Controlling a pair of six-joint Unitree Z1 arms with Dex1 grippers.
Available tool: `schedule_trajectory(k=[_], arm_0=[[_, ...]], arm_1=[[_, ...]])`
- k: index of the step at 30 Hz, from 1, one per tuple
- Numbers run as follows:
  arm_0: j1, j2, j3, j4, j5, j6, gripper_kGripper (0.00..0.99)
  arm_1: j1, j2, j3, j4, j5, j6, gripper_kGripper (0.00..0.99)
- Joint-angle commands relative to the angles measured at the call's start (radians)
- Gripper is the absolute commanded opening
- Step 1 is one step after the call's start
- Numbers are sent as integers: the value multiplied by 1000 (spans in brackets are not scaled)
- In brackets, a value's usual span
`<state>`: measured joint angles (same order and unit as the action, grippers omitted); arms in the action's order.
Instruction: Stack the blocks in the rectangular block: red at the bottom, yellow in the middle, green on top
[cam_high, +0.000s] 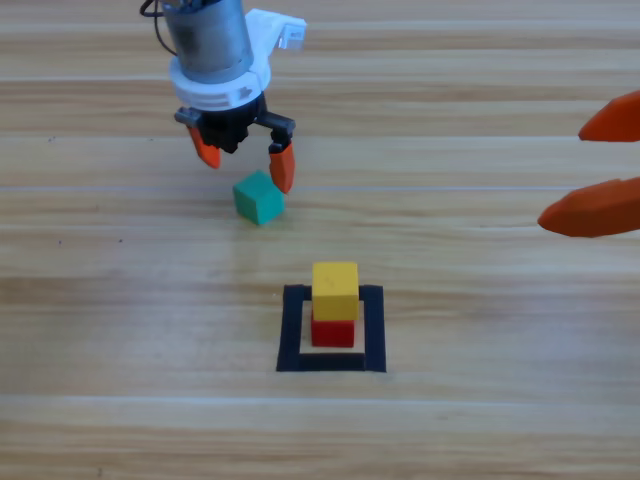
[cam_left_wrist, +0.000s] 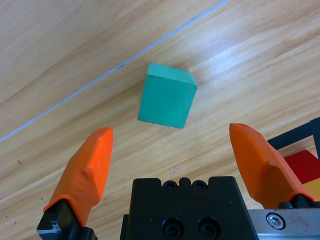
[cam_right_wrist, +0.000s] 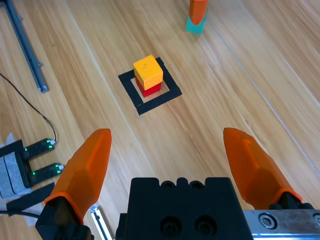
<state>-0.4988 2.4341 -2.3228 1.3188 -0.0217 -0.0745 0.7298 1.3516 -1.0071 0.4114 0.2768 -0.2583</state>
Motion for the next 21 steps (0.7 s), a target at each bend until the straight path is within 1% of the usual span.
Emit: schedule_trajectory(k=[1, 2, 6, 13, 21], arm_0=[[-32, 94, -3, 4, 5, 22, 990], [-33, 102, -3, 5, 11, 24, 990], [-33, 121, -4, 4, 26, 21, 990], [-33, 146, -18, 4, 40, 21, 989], [-40, 181, -64, 4, 39, 32, 990]], arm_1=[[-30, 90, -54, 87, 47, -50, 990], [-30, 104, -57, 90, 64, -55, 990], [-30, 149, -74, 107, 93, -73, 990], [-30, 170, -76, 107, 99, -84, 990], [-30, 170, -76, 107, 113, -82, 990]])
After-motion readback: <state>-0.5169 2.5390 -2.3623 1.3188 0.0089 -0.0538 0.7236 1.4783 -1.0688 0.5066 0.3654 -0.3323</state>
